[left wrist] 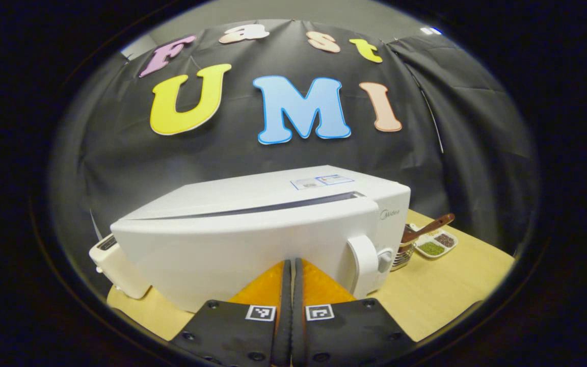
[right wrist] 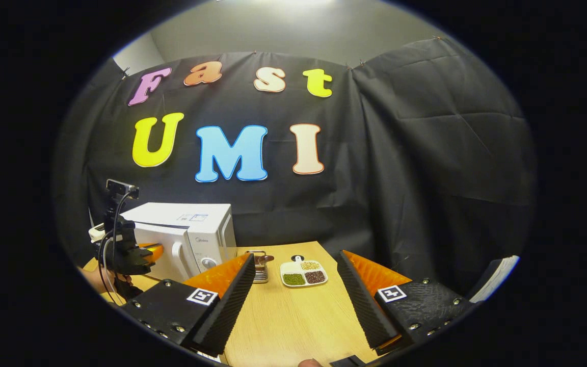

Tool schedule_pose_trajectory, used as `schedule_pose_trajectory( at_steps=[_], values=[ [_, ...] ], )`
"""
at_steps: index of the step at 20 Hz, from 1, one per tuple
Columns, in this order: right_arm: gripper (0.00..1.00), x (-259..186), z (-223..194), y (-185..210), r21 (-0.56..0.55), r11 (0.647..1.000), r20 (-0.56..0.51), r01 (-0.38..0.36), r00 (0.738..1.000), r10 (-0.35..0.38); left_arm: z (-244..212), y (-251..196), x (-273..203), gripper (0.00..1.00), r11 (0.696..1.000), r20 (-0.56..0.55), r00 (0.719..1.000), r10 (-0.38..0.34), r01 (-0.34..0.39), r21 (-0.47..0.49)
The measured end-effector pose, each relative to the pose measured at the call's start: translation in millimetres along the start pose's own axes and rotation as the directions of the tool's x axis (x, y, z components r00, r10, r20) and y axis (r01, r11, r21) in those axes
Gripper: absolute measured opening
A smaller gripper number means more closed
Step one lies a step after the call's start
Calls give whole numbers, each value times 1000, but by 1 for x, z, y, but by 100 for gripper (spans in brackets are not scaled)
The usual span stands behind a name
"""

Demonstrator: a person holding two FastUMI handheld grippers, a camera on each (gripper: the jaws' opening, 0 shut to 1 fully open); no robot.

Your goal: Open the microwave oven with the left hand, put the food in, and close the microwave oven.

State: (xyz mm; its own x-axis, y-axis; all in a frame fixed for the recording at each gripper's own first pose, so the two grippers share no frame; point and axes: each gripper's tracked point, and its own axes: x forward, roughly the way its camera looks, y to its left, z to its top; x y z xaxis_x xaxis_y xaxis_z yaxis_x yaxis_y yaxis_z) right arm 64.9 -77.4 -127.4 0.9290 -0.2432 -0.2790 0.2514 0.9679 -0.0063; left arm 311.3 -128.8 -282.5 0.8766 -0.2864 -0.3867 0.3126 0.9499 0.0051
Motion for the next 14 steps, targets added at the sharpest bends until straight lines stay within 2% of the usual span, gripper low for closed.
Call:
schedule_pose_trajectory(
  at_steps=[3,4,5,6,8,10,11,14],
  values=[
    [94,0,-2,-3,-4,1000,-7,9,1000,-9,0,3,4,8,999,5,1000,19,-19,-26],
    [98,0,-2,-3,-3,1000,-11,5,1000,-5,0,5,4,8,999,10,1000,22,-22,-37],
    [93,-1,-4,-1,-6,1000,-15,-2,1000,2,2,6,5,8,998,18,999,27,-26,-53],
    [93,-1,-4,0,-14,1000,-15,-7,1000,6,0,5,5,8,998,16,999,32,-31,-62],
    [98,-3,-3,6,-29,999,-12,-23,1000,23,3,5,6,8,998,20,999,36,-34,-60],
    [98,-5,-5,15,-40,997,-14,-58,998,58,0,9,16,8,998,9,999,44,-44,-47],
    [98,-7,-7,18,-56,996,-17,-71,997,70,4,10,14,8,996,26,998,60,-58,-71],
    [98,-12,-3,19,-71,994,-5,-88,996,88,11,10,6,8,997,23,997,75,-74,-28]
  ],
)
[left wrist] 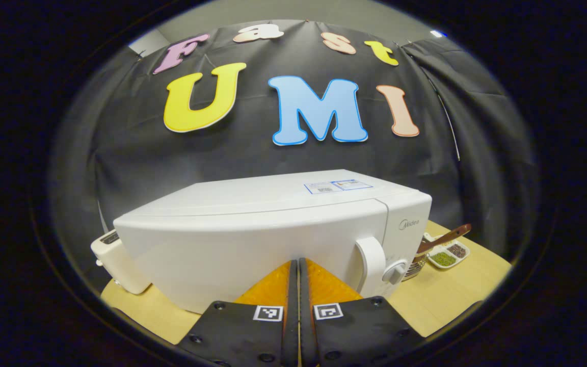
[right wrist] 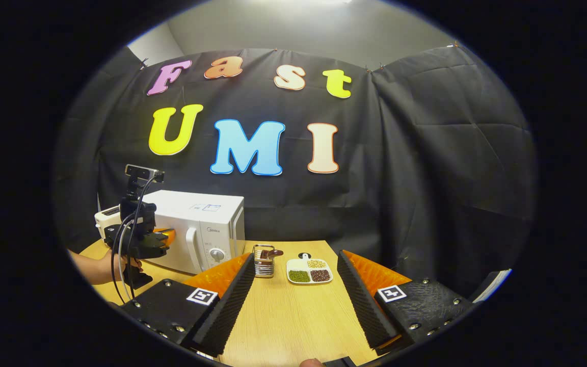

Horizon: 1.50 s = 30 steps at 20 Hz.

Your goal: Open the microwave oven with the left hand, put the food in, and close the microwave oven.

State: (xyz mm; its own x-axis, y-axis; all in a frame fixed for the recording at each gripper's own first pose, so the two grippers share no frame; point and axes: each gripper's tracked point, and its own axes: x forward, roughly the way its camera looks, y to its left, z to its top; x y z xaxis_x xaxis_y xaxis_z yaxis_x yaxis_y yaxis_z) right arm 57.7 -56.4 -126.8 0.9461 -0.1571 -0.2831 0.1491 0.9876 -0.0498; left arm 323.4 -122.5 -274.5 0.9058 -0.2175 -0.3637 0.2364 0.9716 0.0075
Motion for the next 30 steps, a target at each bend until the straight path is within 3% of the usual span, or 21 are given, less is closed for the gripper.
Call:
schedule_pose_trajectory(
  at_steps=[3,4,5,10,17,25,29,30],
  values=[
    [94,-8,3,1,19,1000,18,-17,1000,16,23,0,-25,8,1000,47,999,-9,10,-21],
    [98,-12,4,2,24,999,21,-25,999,24,28,-1,-37,8,1000,58,998,-10,11,-29],
    [94,-15,4,2,27,999,24,-33,999,32,36,-2,-49,8,999,72,997,-12,14,-37],
    [98,-33,11,0,47,995,59,-83,995,80,65,-10,-123,8,998,123,992,-10,18,-63],
    [98,-68,17,-1,65,977,112,-201,975,193,90,10,-246,8,992,174,981,90,-74,-99],
    [98,-93,30,-3,68,972,155,-224,965,211,109,35,-353,8,982,210,967,143,-113,-149],
    [98,-102,35,-2,67,975,180,-213,964,198,112,46,-387,7,986,252,954,160,-143,-85],
    [98,-104,37,-2,68,976,183,-207,964,192,112,48,-393,13,987,262,952,157,-142,-74]
  ],
)
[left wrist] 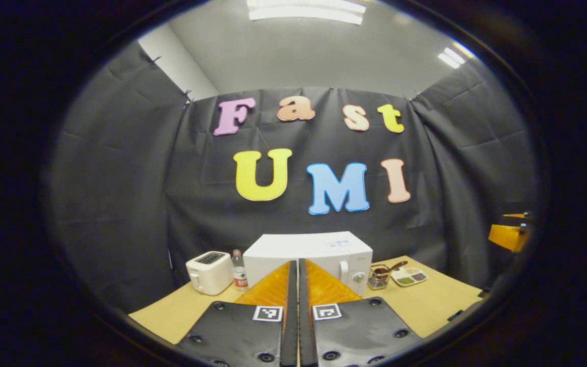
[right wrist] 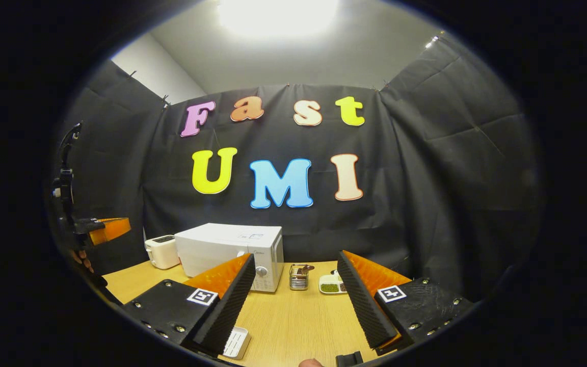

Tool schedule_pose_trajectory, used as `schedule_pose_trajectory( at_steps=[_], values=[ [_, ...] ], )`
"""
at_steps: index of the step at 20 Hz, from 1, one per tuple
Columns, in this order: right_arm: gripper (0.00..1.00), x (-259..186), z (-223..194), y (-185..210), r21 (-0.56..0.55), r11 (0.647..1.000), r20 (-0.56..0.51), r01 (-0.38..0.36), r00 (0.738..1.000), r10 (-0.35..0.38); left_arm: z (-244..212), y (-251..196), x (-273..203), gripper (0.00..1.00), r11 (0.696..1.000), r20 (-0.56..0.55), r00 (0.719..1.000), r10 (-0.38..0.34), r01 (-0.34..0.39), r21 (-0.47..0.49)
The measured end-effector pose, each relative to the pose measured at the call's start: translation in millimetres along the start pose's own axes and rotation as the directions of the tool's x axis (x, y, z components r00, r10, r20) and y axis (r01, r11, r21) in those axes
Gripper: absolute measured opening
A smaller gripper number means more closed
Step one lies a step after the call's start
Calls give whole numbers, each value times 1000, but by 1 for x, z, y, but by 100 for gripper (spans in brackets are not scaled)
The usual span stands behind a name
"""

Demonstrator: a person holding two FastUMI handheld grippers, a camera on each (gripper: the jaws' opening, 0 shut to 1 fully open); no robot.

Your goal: Open the microwave oven with the left hand, put the food in, and close the microwave oven.

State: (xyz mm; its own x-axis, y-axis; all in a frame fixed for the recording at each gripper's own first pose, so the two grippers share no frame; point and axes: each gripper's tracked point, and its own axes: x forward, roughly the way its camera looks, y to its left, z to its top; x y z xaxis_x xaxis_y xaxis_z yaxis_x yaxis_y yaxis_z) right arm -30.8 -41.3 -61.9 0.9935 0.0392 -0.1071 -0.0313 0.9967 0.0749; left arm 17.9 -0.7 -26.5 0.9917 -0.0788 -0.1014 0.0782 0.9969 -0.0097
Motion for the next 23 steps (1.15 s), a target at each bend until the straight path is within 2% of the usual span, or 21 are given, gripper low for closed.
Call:
schedule_pose_trajectory(
  at_steps=[1,2,5,6,7,10,12,15,16,21,23],
  values=[
    [98,-1,0,2,2,1000,0,5,1000,-5,2,3,-6,7,1000,6,1000,-1,1,7],
    [98,-3,1,6,7,1000,0,6,1000,-6,3,7,-11,11,1000,13,1000,3,-3,12],
    [98,-7,7,16,-12,1000,13,12,1000,-12,11,12,-22,50,1000,30,999,-19,19,2],
    [98,-8,9,19,-20,1000,14,12,1000,-12,14,14,-24,70,1000,38,999,-31,31,-4],
    [98,-8,11,24,-22,1000,20,11,1000,-11,17,16,-26,70,999,48,998,-33,33,-2],
    [98,-8,17,33,-22,1000,35,18,999,-18,25,31,-28,92,999,75,997,-22,20,31],
    [98,-9,18,41,-23,1000,39,15,999,-14,28,34,-31,99,999,88,996,-21,18,37],
    [98,-8,21,50,-30,1000,48,5,999,-4,28,41,-32,96,999,92,996,-11,6,46],
    [98,-6,21,52,-34,999,50,3,999,-1,27,42,-32,99,999,91,996,-7,3,45],
    [98,-2,25,59,-44,999,57,10,998,-8,24,45,-32,99,999,93,996,-7,3,43],
    [98,-2,26,61,-51,999,61,14,998,-11,24,44,-33,96,999,96,995,-5,2,37]
  ],
)
